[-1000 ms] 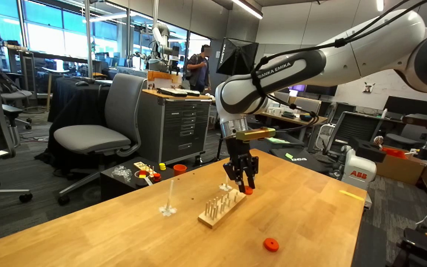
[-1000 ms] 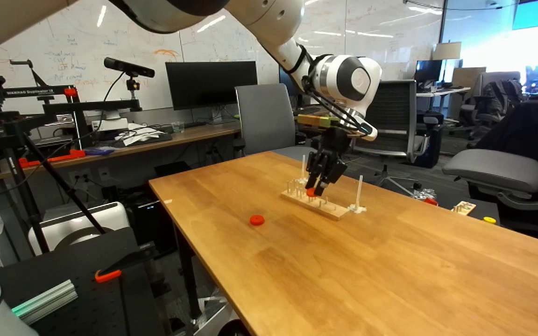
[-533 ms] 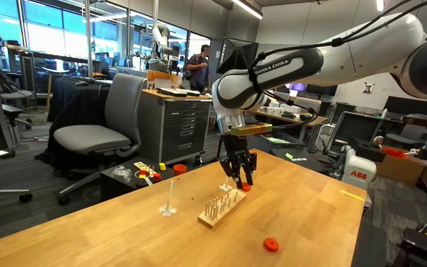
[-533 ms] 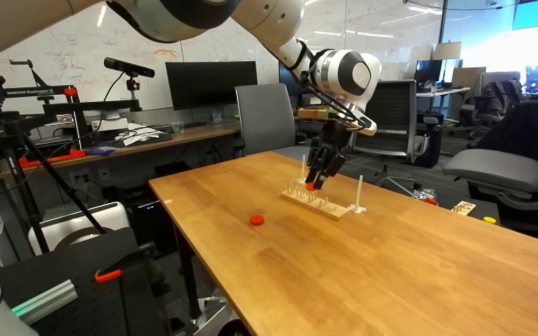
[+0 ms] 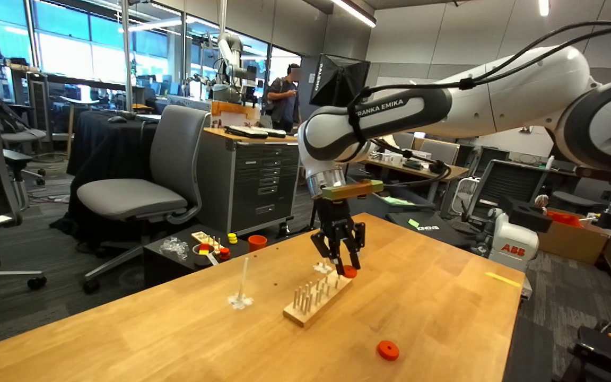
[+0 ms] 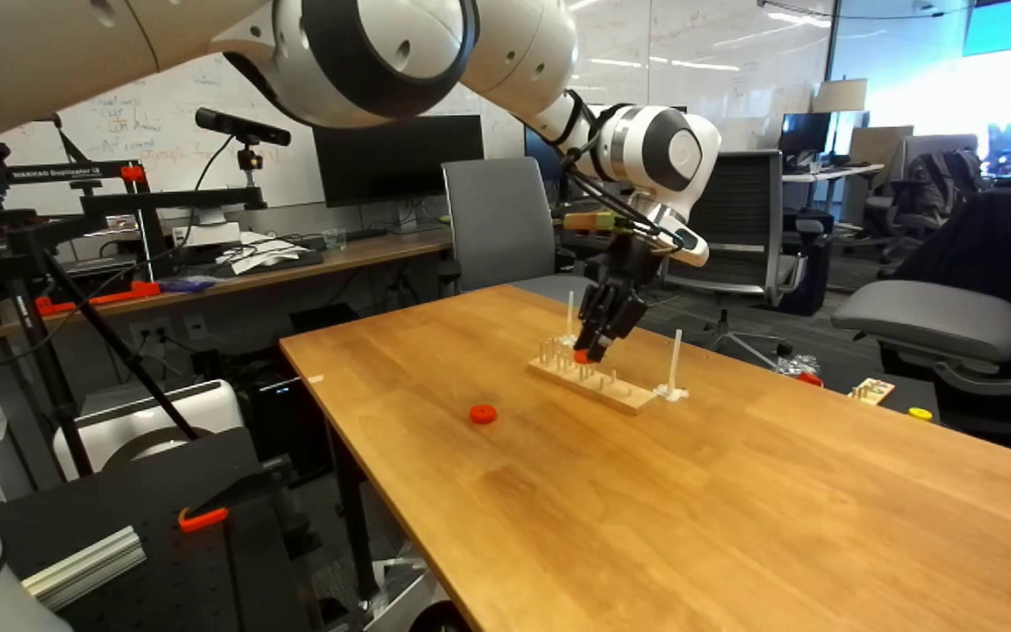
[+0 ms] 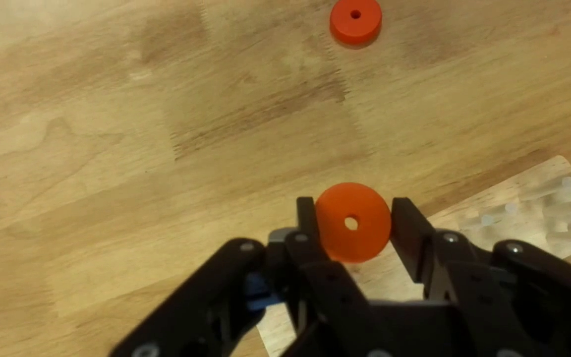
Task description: Put the orange ring on the wooden object
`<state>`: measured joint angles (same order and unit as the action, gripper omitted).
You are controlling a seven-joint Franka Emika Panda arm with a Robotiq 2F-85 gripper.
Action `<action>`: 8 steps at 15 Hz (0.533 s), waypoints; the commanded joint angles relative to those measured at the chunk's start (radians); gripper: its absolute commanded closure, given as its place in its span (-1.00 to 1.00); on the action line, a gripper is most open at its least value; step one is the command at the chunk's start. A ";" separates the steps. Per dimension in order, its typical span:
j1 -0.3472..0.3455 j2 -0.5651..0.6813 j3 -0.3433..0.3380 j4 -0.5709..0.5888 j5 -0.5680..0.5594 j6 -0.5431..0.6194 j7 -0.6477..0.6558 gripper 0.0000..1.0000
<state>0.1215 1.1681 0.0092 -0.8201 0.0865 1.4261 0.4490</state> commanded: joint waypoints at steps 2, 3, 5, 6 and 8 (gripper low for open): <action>-0.005 0.089 -0.001 0.174 0.030 -0.092 0.061 0.66; -0.006 0.098 0.000 0.191 0.031 -0.099 0.068 0.66; -0.009 0.109 0.002 0.216 0.034 -0.114 0.079 0.66; -0.010 0.116 0.003 0.231 0.035 -0.120 0.085 0.66; -0.011 0.130 0.003 0.254 0.037 -0.132 0.099 0.66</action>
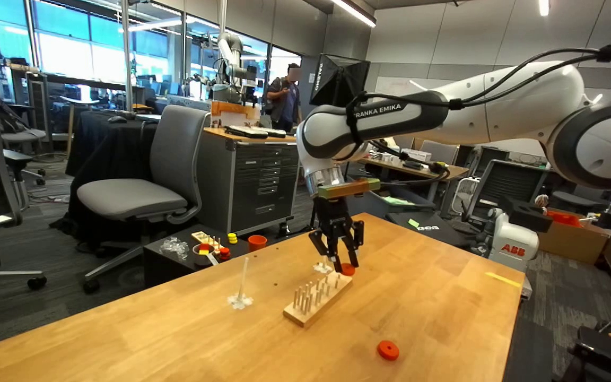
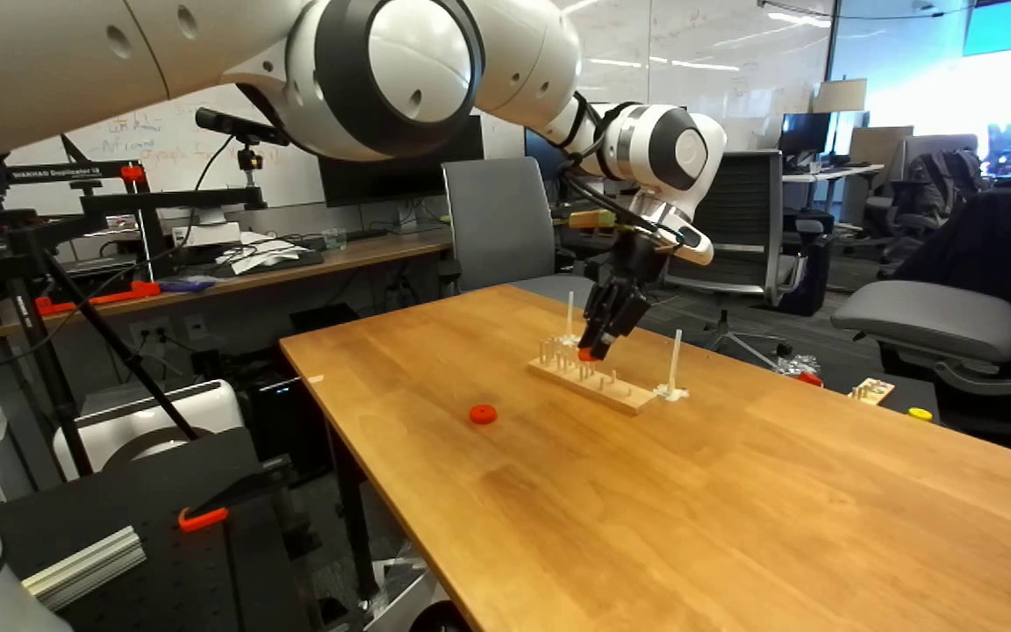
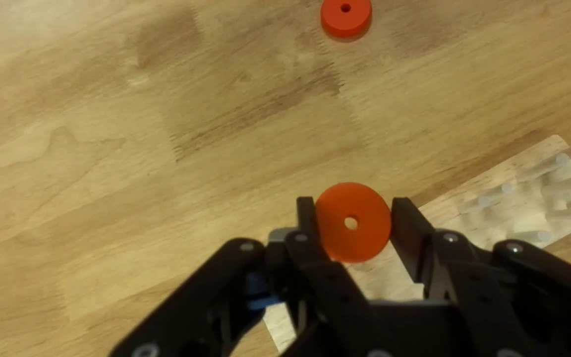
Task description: Put the orange ring on the wooden object
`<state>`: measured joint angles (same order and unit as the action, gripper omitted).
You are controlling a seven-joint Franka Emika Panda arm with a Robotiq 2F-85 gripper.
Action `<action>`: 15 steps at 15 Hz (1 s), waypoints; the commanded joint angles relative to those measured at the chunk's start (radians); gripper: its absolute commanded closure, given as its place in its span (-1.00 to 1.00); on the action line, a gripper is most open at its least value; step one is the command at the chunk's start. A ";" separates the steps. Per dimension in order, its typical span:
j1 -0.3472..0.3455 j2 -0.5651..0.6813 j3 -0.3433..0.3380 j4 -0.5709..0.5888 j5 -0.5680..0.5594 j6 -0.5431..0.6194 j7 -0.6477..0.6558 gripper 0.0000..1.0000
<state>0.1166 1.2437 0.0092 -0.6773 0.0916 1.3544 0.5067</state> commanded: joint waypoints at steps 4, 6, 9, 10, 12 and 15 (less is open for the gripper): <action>-0.011 0.086 0.003 0.155 0.040 -0.078 0.074 0.66; -0.018 0.100 0.005 0.175 0.045 -0.091 0.091 0.66; -0.027 0.120 0.009 0.207 0.053 -0.104 0.123 0.66; -0.031 0.124 0.011 0.217 0.057 -0.110 0.134 0.66; -0.040 0.110 0.018 0.196 0.064 -0.098 0.152 0.66; -0.049 0.101 0.021 0.202 0.083 -0.079 0.177 0.66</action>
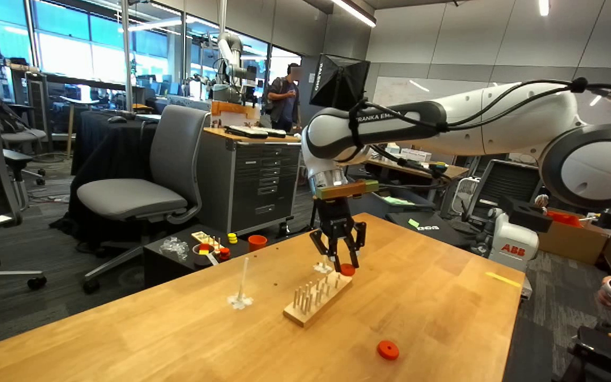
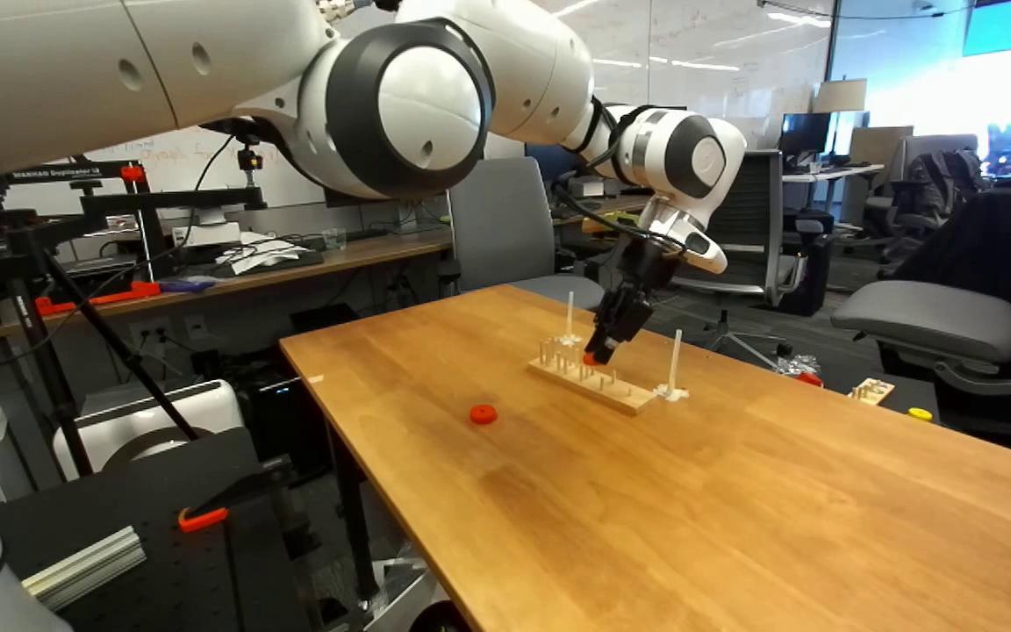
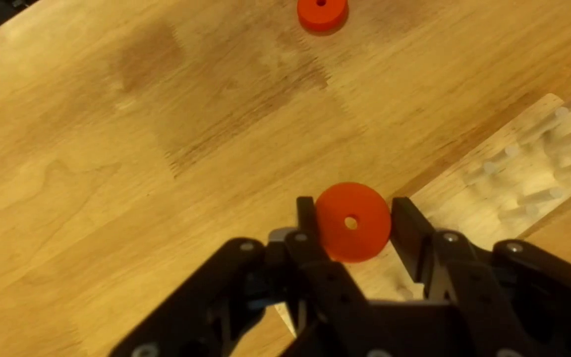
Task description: Put the orange ring on the wooden object
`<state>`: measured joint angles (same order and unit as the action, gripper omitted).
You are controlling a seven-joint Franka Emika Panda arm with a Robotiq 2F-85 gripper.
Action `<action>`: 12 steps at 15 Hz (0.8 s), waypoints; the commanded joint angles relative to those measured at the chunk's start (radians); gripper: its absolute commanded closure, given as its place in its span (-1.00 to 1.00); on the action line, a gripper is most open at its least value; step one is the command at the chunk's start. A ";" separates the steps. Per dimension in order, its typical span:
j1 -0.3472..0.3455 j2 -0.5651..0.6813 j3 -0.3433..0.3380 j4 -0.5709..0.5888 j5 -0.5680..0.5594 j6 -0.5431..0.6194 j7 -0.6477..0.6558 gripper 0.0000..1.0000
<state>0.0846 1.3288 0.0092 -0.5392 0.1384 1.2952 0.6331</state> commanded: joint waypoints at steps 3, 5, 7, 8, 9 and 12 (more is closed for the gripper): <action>-0.028 -0.005 0.022 0.067 0.054 -0.024 0.053 0.66; -0.033 -0.014 0.020 0.068 0.059 -0.025 0.047 0.66; -0.040 0.021 0.026 0.146 0.059 -0.064 0.049 0.66; -0.042 0.022 0.026 0.151 0.058 -0.074 0.048 0.66; -0.042 0.023 0.027 0.159 0.057 -0.085 0.050 0.66; -0.035 -0.022 0.013 0.065 0.032 -0.039 0.023 0.16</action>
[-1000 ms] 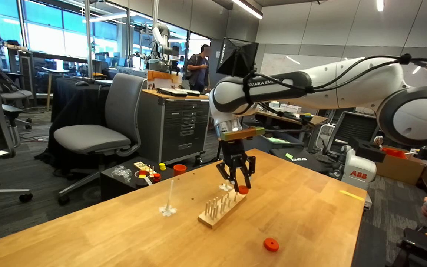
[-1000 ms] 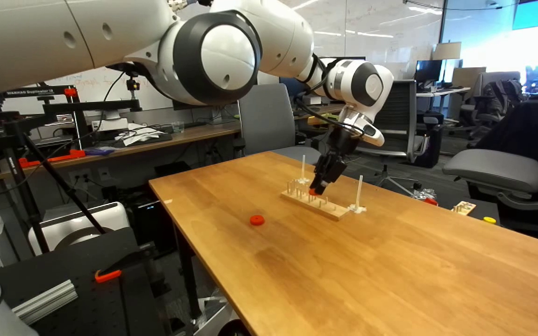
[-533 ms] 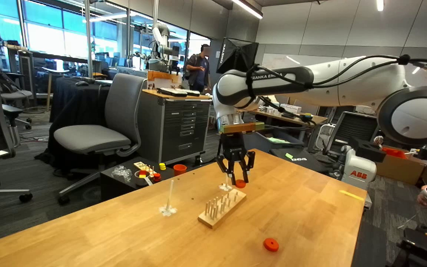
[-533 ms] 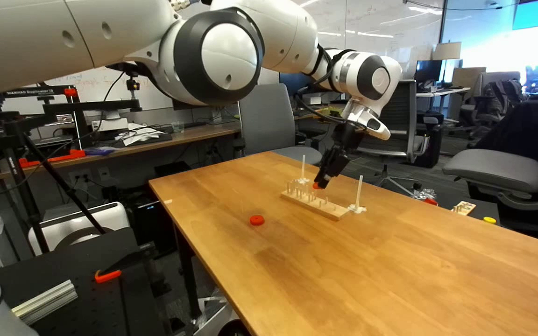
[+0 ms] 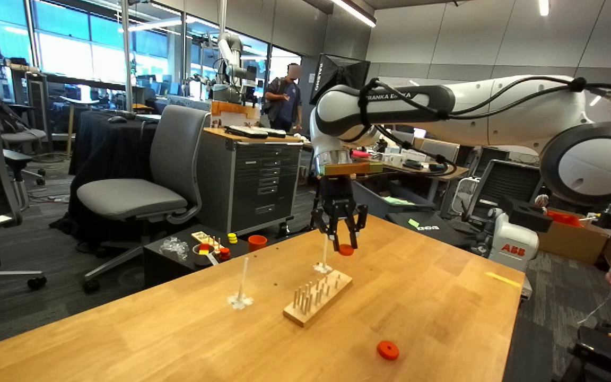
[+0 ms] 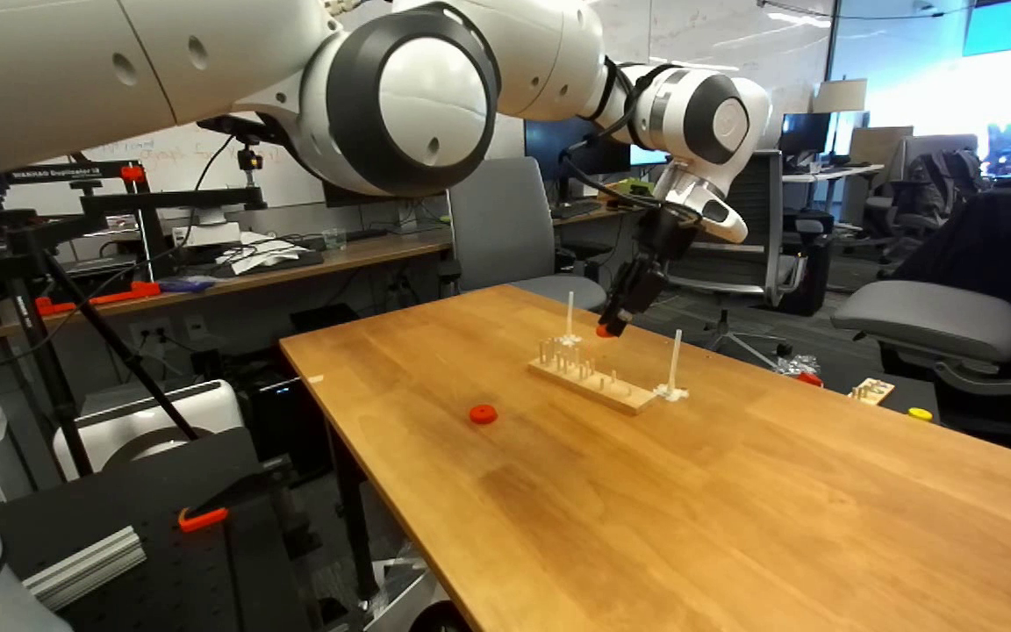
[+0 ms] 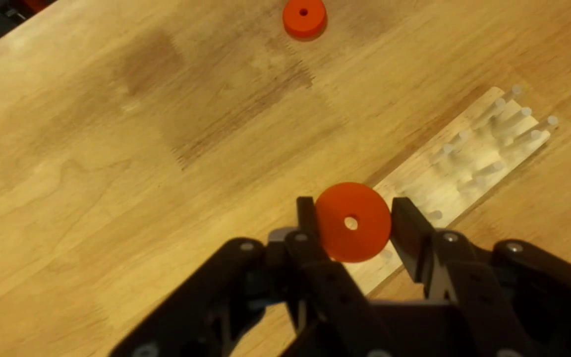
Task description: Put the orange ring on the wooden object
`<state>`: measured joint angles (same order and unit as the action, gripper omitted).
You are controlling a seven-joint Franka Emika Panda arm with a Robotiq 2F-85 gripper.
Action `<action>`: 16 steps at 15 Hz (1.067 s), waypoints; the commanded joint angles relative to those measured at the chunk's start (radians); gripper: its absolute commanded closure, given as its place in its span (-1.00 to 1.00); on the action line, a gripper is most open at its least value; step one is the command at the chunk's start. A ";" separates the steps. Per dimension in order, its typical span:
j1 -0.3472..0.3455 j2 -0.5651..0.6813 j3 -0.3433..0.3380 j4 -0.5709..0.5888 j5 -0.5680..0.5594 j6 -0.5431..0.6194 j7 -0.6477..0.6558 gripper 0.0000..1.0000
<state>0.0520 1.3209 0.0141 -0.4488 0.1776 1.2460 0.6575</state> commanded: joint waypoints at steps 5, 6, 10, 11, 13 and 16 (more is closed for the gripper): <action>-0.003 -0.014 0.010 -0.025 -0.007 0.007 -0.001 0.16; -0.003 -0.014 0.010 -0.025 -0.007 0.007 -0.001 0.16; 0.004 0.016 0.004 0.011 -0.016 0.026 0.001 0.66; 0.005 0.019 0.004 0.011 -0.018 0.032 0.001 0.66; 0.005 0.028 0.003 0.010 -0.024 0.041 0.001 0.64; 0.007 0.041 0.002 0.007 -0.029 0.044 -0.001 0.58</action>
<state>0.0535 1.3459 0.0173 -0.4557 0.1620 1.2851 0.6569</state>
